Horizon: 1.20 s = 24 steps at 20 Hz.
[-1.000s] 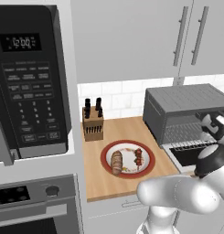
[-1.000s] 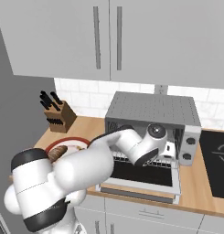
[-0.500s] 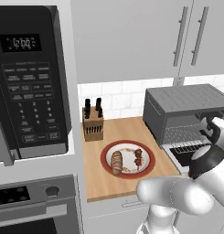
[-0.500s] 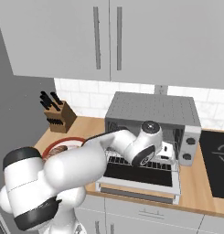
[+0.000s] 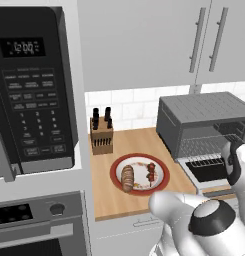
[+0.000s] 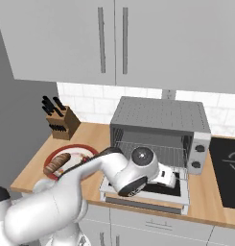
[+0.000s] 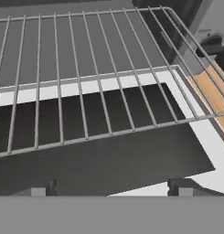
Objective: Pick up the kebab skewer and baguette bread, and place them inside the toaster oven. Close the toaster oven door and start by setting the timer.
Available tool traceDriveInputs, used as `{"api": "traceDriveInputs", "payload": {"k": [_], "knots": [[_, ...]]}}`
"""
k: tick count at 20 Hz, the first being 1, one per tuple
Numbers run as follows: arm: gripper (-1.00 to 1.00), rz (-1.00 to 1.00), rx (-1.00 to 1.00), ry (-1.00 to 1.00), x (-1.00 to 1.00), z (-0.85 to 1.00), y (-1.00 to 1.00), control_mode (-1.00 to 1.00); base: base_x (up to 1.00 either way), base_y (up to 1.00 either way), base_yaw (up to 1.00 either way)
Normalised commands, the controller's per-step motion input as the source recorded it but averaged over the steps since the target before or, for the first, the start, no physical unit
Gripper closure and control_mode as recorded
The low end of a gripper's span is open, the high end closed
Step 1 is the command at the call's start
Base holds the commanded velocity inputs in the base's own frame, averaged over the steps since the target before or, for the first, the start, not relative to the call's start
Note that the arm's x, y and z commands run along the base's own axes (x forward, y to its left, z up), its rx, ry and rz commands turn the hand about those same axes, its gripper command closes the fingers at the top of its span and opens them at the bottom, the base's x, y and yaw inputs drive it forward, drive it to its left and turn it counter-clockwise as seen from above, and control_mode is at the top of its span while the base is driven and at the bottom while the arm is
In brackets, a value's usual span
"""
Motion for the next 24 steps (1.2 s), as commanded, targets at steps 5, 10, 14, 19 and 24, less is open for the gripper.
{"api": "traceDriveInputs", "payload": {"k": [5,10,14,19,24], "knots": [[-1.00,0.06,0.37,0.00,-0.70,0.77,0.06,-1.00,0.00,0.00,0.00],[-1.00,0.03,0.42,0.02,-0.68,0.78,0.00,-1.00,0.00,0.00,0.00],[-1.00,0.00,0.40,0.10,-0.54,0.67,0.01,-1.00,0.00,0.00,0.00],[-1.00,0.03,0.25,0.07,-0.05,0.61,0.21,-1.00,0.00,0.00,0.00],[-1.00,0.06,0.02,0.11,0.06,0.08,0.83,-1.00,0.00,0.00,0.00]]}}
